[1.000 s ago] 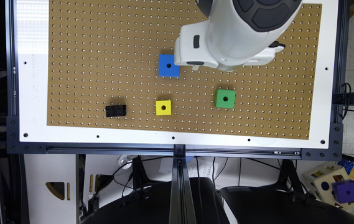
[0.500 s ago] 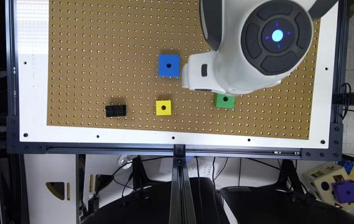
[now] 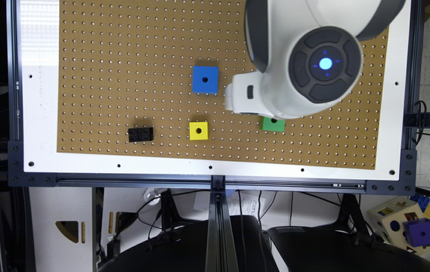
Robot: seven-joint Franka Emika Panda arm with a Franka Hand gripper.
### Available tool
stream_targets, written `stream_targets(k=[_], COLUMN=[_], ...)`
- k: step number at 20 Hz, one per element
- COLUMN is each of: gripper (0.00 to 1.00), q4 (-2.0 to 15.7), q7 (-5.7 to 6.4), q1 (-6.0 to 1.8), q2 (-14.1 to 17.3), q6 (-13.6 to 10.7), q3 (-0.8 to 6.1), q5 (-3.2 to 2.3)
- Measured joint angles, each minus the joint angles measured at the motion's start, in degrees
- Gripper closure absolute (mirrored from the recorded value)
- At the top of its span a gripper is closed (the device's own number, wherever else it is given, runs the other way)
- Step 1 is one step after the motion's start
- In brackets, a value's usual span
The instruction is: Pick up green block.
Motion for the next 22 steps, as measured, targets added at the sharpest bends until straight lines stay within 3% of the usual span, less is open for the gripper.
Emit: stream_targets(k=[6, 9, 14, 18, 22], gripper=[0.00, 0.00, 0.00, 0.00, 0.00], q4=[1.62, 2.07, 7.12, 8.64, 9.01], q7=[0.48, 0.48, 0.61, 0.96, 1.01], q1=[0.08, 0.10, 0.60, 1.28, 1.41], q2=[1.9, 4.8, 9.4, 10.9, 11.3], q6=[0.1, 2.5, 2.7, 2.7, 2.7], q3=[0.38, 0.42, 0.63, 0.64, 0.64], q5=[-0.01, -0.04, -0.05, -0.05, -0.05])
